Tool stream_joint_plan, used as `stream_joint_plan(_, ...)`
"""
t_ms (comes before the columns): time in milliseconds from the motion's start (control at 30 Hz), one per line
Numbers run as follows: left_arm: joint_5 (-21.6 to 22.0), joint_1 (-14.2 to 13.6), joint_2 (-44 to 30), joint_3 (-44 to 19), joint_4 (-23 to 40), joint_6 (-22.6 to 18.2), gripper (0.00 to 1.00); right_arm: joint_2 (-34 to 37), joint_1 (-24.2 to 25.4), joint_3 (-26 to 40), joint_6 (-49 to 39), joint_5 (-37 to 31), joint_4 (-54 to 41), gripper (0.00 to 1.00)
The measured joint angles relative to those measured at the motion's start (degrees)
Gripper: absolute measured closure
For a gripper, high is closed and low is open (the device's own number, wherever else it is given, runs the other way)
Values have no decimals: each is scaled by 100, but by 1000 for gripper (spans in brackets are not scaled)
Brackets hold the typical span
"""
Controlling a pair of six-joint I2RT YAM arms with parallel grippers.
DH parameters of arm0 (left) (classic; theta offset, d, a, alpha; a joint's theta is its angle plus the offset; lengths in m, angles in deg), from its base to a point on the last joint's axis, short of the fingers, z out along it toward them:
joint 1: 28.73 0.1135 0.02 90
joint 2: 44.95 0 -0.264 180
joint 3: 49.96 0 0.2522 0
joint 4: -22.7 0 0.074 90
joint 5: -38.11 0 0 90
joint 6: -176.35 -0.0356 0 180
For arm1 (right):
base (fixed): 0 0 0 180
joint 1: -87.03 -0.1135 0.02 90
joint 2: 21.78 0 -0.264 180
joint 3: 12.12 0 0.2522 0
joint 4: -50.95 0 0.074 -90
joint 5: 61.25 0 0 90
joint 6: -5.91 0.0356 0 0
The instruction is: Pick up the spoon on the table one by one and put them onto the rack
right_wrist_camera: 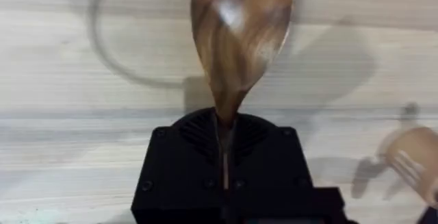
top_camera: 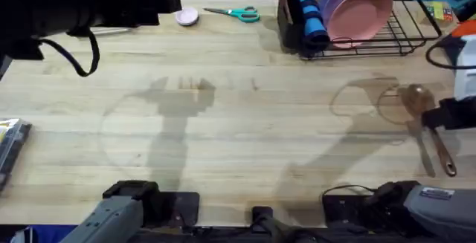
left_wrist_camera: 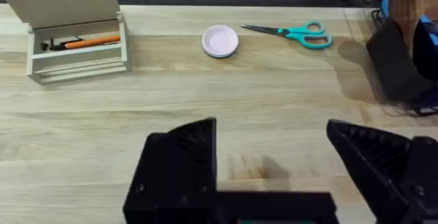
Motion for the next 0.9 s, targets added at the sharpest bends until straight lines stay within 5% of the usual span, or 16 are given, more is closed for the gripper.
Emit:
stream_joint_plan(567, 0, 0, 0, 0, 0, 0, 8, -2714, -145, 1, 85, 186, -708, 969)
stream_joint_plan(900, 1, 0, 0, 0, 0, 0, 7, -3636, -282, 0, 147, 2114, -289, 969)
